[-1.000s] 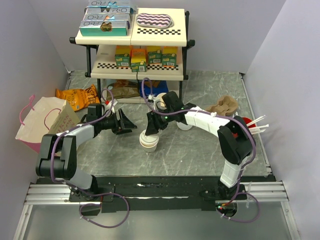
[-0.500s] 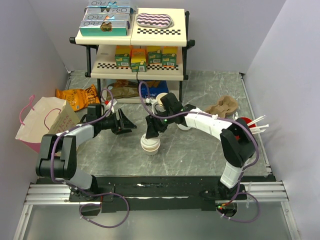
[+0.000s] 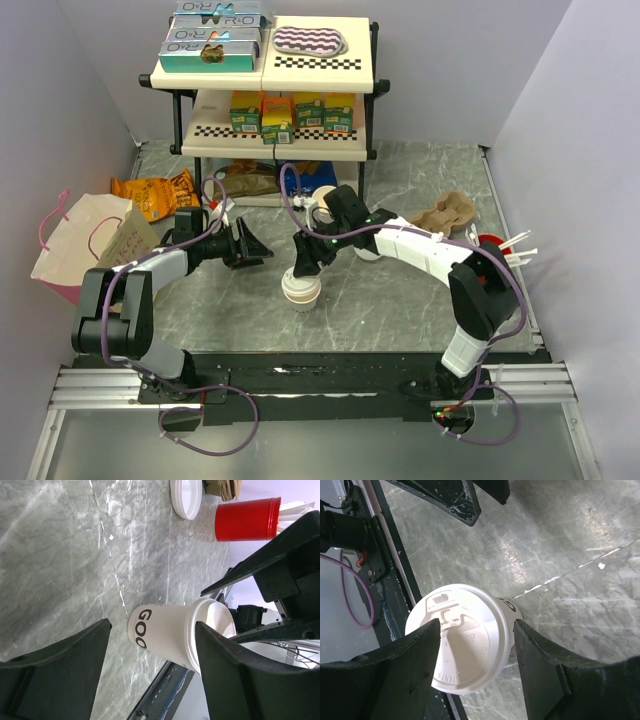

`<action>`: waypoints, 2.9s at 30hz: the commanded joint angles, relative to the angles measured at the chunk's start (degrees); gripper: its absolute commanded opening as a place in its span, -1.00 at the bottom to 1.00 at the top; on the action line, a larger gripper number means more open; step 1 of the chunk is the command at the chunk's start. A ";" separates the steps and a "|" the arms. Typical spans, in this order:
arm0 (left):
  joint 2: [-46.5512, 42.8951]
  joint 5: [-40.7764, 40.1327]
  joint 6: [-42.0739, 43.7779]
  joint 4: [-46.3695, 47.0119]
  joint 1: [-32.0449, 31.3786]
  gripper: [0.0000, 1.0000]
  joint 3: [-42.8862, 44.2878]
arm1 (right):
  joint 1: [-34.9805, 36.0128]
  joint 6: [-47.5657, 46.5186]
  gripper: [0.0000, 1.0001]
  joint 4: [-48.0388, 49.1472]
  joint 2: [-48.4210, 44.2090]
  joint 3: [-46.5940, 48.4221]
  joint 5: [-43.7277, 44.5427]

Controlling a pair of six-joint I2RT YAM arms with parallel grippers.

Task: Pack the takeout coffee

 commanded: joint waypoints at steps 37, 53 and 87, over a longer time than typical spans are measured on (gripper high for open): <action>6.14 10.36 0.19 6.66 -8.68 0.41 7.12 | 5.34 -14.61 0.36 -3.30 -14.30 -4.39 6.27; 5.70 12.29 6.78 2.62 -13.70 0.33 9.84 | 5.25 -19.71 0.31 -4.97 -22.03 -10.80 7.41; 3.41 15.55 8.19 -0.01 -15.72 0.25 10.02 | 5.08 -18.14 0.35 -2.60 -22.65 -15.64 7.32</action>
